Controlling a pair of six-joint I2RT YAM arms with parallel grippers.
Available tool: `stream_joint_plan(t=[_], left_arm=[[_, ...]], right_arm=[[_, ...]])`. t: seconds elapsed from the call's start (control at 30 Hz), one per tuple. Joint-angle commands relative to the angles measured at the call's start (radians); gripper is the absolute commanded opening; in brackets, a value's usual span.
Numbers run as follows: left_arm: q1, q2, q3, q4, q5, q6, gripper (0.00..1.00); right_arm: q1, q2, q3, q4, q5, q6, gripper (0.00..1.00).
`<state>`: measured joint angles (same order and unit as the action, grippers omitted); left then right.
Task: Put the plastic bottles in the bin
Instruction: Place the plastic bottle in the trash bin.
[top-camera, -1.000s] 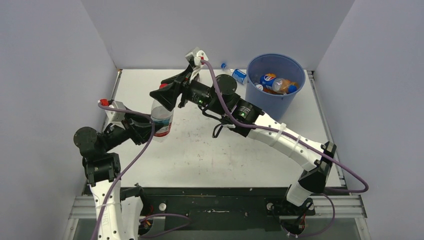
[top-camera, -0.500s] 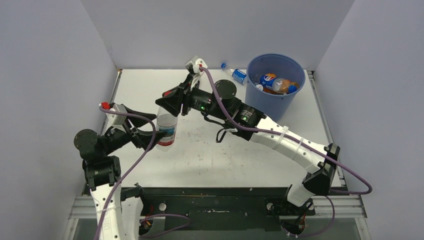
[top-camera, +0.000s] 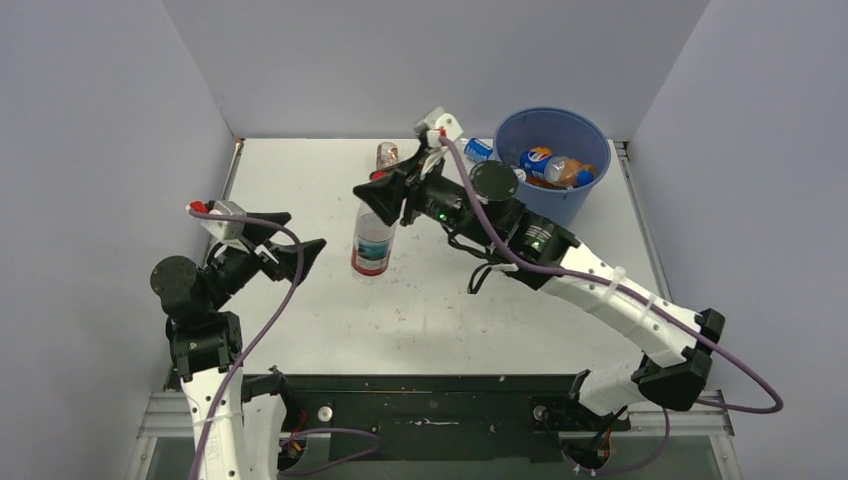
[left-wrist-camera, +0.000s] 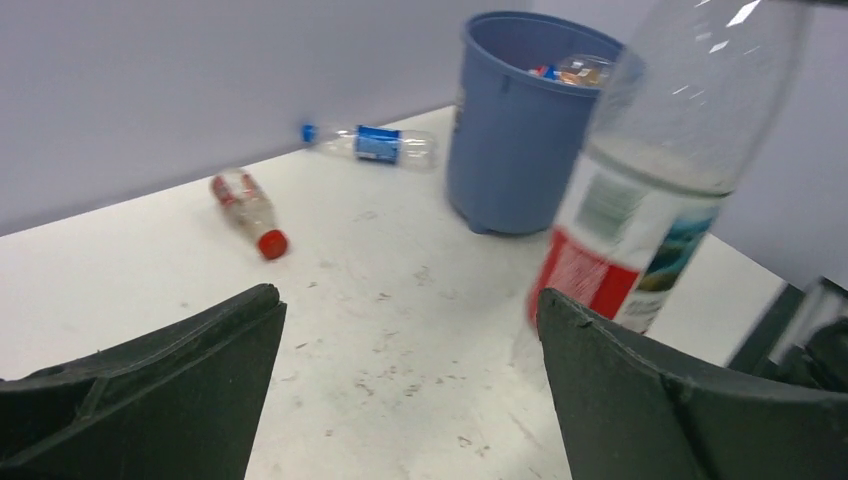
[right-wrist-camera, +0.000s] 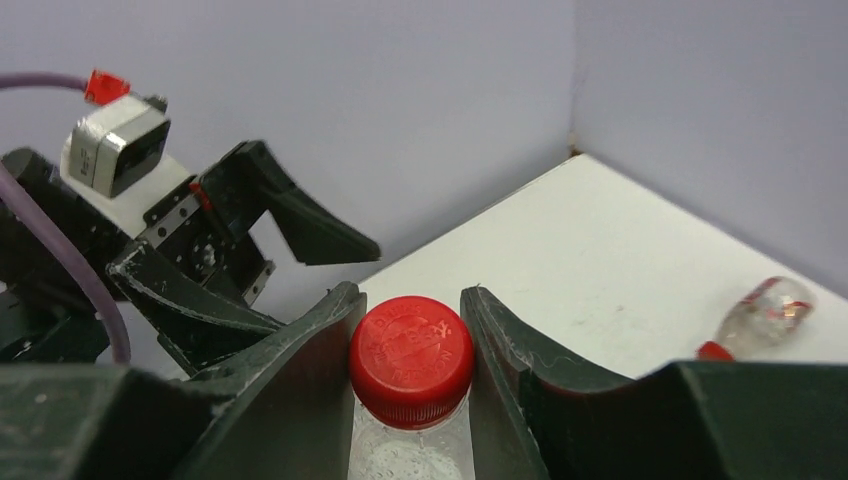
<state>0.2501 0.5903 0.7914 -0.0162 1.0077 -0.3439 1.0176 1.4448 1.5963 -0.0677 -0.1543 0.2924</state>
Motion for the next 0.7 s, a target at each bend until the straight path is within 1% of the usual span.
stream_joint_plan(t=[0.0, 0.1, 0.2, 0.27, 0.33, 0.43, 0.5, 0.57, 0.67], left_arm=[[-0.003, 0.041, -0.022, -0.074, -0.309, 0.116, 0.96], [-0.004, 0.14, -0.032, -0.115, -0.413, 0.176, 0.96], [-0.007, 0.247, -0.041, -0.132, -0.48, 0.189, 0.96], [-0.007, 0.29, -0.058, -0.122, -0.505, 0.2, 0.96], [-0.008, 0.307, -0.062, -0.129, -0.518, 0.228, 0.96], [-0.008, 0.293, -0.07, -0.152, -0.53, 0.289, 0.96], [-0.009, 0.266, -0.09, -0.157, -0.527, 0.333, 0.96], [-0.009, 0.234, -0.12, -0.161, -0.52, 0.39, 0.96], [-0.009, 0.185, -0.165, -0.16, -0.502, 0.45, 0.96]], right_arm=[[-0.094, -0.133, 0.031, -0.071, 0.189, -0.096, 0.05], [-0.194, -0.172, 0.072, -0.118, 0.326, -0.131, 0.05], [-0.239, -0.192, 0.084, -0.067, 0.519, -0.205, 0.05], [-0.318, -0.191, 0.082, -0.002, 0.573, -0.198, 0.05], [-0.448, -0.182, 0.081, 0.052, 0.578, -0.135, 0.05], [-0.64, -0.155, 0.062, 0.145, 0.535, -0.016, 0.05], [-0.716, -0.134, 0.023, 0.237, 0.549, 0.011, 0.05], [-0.785, -0.092, 0.01, 0.275, 0.545, 0.049, 0.05], [-0.873, -0.021, -0.019, 0.331, 0.477, 0.11, 0.05]])
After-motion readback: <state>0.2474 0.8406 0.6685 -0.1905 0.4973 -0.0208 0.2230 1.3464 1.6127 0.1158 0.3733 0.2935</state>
